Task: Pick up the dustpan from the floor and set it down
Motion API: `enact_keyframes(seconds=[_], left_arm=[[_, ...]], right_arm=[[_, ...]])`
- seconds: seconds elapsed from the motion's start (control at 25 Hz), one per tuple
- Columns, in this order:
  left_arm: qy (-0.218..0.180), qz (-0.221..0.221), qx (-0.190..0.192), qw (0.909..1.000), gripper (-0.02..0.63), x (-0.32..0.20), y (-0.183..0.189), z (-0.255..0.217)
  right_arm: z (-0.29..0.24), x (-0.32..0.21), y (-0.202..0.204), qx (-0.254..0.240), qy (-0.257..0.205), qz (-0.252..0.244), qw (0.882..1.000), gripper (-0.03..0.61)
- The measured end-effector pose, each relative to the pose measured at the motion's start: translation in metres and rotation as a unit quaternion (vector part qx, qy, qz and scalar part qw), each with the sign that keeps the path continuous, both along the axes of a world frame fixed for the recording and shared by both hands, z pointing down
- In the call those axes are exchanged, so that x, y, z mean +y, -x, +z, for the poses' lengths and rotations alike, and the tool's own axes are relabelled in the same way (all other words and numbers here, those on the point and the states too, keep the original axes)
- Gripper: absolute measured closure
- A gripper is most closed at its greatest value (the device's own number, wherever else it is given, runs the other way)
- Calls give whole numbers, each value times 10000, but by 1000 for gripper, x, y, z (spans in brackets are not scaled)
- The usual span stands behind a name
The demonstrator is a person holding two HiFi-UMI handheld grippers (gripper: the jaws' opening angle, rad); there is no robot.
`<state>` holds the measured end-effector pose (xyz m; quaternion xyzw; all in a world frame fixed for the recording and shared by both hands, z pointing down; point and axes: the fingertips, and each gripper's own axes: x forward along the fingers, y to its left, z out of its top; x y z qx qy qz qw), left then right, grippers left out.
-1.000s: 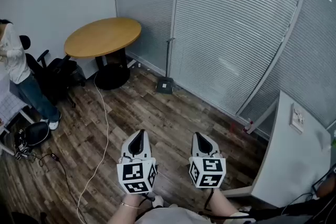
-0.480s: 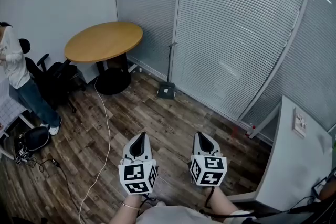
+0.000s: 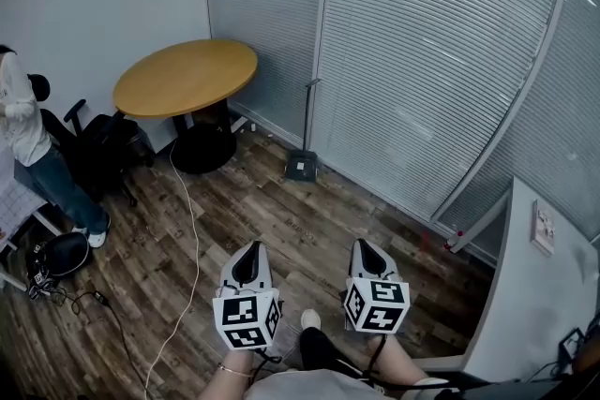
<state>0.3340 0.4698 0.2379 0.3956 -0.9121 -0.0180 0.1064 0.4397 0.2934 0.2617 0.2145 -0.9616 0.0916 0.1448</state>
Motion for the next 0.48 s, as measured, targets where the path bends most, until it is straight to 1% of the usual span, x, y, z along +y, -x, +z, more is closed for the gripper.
enact_keyframes(seconds=[0.12,0.28,0.48], left_arm=[[-3,-64,-3,10000,595,-10,21,3],[5,-188,-1,9998,595,-35,54,6],[126,-155,-135,9997,595,-77,92,0]], right_arm=[[2,-13,21,-6,-30,-36,10000,546],[5,-43,55,-25,-19,-86,10000,546],[5,-82,103,-72,45,-143,9999,546]])
